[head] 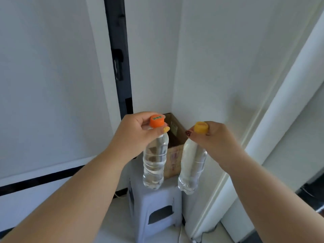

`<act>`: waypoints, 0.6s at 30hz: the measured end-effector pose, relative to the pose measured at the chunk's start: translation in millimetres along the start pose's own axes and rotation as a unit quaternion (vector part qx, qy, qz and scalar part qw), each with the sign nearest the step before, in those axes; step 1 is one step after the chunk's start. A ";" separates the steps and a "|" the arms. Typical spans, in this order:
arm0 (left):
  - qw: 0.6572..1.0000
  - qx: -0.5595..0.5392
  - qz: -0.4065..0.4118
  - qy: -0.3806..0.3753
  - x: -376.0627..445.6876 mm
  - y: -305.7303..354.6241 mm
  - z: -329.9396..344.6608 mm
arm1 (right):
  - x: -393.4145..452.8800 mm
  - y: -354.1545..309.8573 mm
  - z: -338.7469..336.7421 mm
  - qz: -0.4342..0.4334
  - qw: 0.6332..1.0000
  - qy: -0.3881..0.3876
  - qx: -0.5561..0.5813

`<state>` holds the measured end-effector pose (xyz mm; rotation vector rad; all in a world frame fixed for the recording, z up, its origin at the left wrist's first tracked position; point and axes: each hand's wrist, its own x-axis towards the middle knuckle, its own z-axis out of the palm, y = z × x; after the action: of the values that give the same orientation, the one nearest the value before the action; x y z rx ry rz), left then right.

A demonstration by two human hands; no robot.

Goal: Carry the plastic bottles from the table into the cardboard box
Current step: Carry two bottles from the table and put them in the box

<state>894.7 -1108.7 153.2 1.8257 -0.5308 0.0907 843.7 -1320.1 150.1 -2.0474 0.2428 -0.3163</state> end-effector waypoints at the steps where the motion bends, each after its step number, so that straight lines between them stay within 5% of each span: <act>1: 1.000 0.000 0.002 -0.005 22.0 -7.1 -0.6 | 22.5 1.0 4.3 0.000 1.000 0.006 0.001; 9: 0.999 -0.020 -0.028 -0.015 176.6 -62.4 4.0 | 182.7 3.8 39.6 0.005 0.999 0.039 0.001; 18: 0.992 0.010 -0.124 0.016 292.4 -184.6 27.4 | 336.4 84.5 111.8 0.069 0.996 -0.028 -0.055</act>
<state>1224.3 -1183.4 75.0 1.8917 -0.2775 -0.0449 1194.7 -1369.2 65.1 -2.1317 0.3717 -0.1627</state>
